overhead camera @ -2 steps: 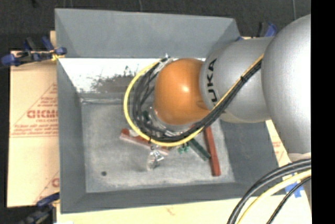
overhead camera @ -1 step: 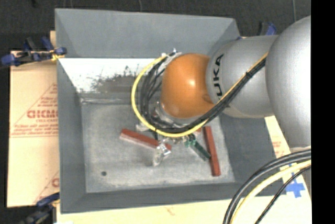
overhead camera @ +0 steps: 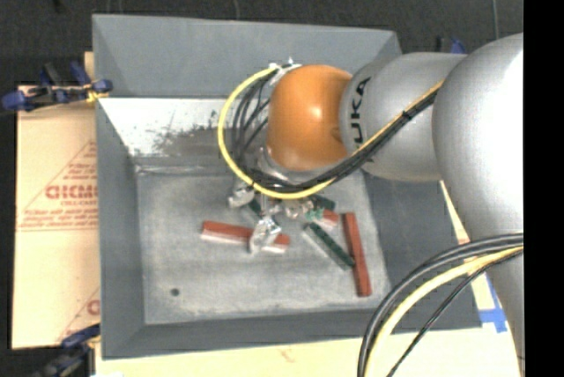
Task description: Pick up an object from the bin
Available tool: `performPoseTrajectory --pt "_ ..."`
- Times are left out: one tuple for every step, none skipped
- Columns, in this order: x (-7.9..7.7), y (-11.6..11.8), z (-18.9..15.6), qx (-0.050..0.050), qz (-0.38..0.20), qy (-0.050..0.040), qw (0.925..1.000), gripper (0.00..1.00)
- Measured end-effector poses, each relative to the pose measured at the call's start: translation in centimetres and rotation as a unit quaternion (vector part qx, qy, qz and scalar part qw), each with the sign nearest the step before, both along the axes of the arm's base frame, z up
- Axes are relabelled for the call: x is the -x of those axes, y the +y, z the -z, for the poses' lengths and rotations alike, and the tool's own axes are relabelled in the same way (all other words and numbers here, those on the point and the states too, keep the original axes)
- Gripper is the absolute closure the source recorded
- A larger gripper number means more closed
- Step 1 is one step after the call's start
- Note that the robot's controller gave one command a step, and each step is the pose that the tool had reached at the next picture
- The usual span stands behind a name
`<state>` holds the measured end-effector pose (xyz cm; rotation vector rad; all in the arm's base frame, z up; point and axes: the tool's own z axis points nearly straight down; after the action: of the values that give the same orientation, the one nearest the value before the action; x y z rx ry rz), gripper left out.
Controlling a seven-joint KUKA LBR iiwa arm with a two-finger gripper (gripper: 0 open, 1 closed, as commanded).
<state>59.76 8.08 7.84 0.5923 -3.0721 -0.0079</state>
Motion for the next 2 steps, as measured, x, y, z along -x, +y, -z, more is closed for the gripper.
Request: performPoseTrajectory --pt "0.0 0.0 0.0 0.000 0.000 -0.0004 1.0000 1.00" --pt "2.4 0.4 -0.3 0.006 -0.020 -0.0048 0.9998 1.00"
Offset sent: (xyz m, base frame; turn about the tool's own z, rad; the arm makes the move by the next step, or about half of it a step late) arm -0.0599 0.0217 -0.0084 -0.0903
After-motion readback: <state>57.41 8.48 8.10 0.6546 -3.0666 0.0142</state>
